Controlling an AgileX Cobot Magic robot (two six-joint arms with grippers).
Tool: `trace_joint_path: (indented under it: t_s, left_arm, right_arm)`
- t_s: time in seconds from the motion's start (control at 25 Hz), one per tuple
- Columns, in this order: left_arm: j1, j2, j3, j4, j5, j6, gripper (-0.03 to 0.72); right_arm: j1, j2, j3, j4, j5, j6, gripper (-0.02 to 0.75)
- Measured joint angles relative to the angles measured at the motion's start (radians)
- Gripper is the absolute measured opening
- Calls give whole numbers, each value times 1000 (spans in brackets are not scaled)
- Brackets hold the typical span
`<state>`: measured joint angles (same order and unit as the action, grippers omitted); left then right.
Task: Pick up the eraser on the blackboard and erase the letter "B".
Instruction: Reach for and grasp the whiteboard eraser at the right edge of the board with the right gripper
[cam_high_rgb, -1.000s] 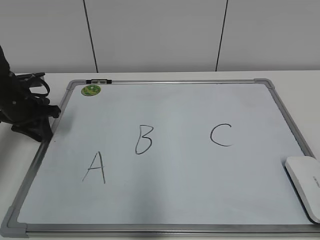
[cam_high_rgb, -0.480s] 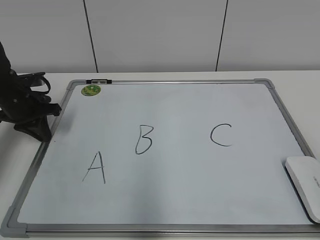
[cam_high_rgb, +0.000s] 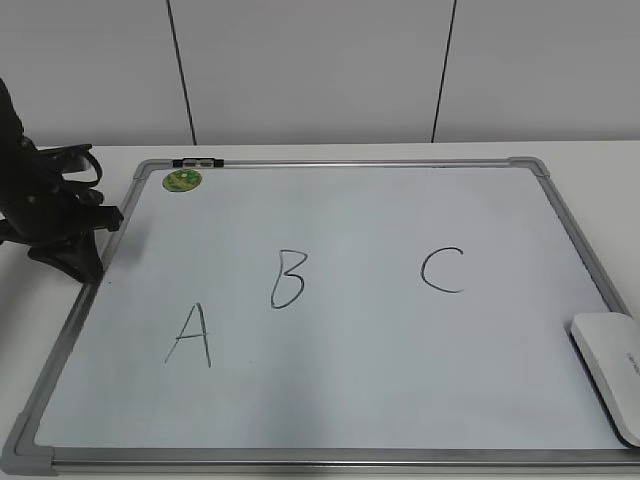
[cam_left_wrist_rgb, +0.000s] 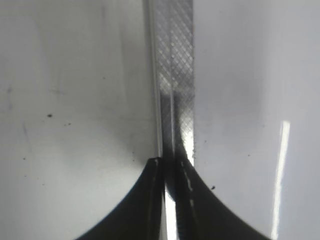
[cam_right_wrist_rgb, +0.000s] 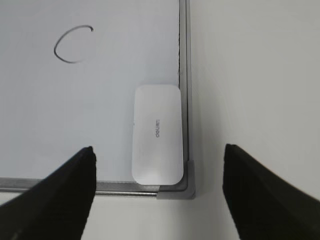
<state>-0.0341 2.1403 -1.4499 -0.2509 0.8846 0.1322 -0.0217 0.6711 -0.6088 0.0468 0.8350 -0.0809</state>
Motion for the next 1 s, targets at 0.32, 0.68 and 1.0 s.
trace_joint_path:
  t_s: [0.32, 0.68, 1.0]
  left_arm:
    - [0, 0, 0, 0, 2, 0, 32]
    - [0, 0, 0, 0, 2, 0, 32]
    - [0, 0, 0, 0, 3, 0, 32]
  right_arm:
    - [0, 295, -9, 23, -8, 0, 590]
    - [0, 553, -132, 25, 22, -30, 590]
    - [0, 735, -166, 21, -1, -46, 590]
